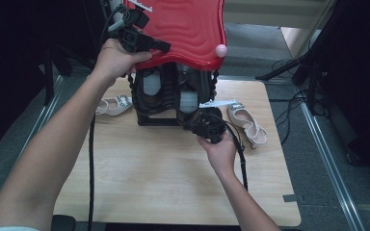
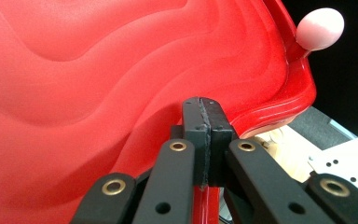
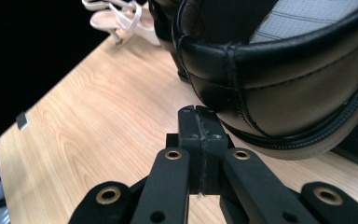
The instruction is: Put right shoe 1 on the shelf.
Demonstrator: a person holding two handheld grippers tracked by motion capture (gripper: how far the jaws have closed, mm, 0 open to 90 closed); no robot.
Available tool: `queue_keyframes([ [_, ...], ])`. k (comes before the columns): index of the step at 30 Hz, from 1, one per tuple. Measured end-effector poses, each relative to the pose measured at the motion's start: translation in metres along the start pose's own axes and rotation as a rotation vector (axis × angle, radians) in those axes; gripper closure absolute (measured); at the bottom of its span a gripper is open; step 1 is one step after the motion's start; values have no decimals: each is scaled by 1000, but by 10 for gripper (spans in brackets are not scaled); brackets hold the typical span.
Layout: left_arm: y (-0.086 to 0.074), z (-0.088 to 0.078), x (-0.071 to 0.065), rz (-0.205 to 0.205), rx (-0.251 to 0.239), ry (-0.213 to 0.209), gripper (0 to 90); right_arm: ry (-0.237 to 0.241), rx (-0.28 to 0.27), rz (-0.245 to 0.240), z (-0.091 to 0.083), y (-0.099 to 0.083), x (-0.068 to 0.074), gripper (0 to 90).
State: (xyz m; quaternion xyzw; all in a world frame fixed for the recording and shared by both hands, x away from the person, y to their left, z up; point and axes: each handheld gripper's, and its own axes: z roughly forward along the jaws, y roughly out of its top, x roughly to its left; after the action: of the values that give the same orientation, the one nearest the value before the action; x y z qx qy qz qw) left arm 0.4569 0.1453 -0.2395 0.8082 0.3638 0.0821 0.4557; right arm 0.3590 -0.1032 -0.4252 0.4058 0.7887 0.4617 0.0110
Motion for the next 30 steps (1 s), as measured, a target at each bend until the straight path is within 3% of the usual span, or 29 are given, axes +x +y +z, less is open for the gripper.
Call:
queue_keyframes([
  [4, 0, 0, 0, -6, -1, -2, 900, 0, -35, 26, 2, 3, 0, 900],
  [13, -1, 0, 2, 2, -5, -16, 900, -48, -98, 65, 8, 17, -6, 900],
  [16, -1, 0, 3, 2, -6, -17, 900, -32, -109, 96, 7, 21, -13, 900],
  [27, -1, 0, 3, 6, -6, -19, 900, -155, -136, 110, -1, 33, -28, 900],
  [30, -1, 0, 3, 6, -7, -19, 900, -161, -137, 120, -1, 34, -32, 900],
])
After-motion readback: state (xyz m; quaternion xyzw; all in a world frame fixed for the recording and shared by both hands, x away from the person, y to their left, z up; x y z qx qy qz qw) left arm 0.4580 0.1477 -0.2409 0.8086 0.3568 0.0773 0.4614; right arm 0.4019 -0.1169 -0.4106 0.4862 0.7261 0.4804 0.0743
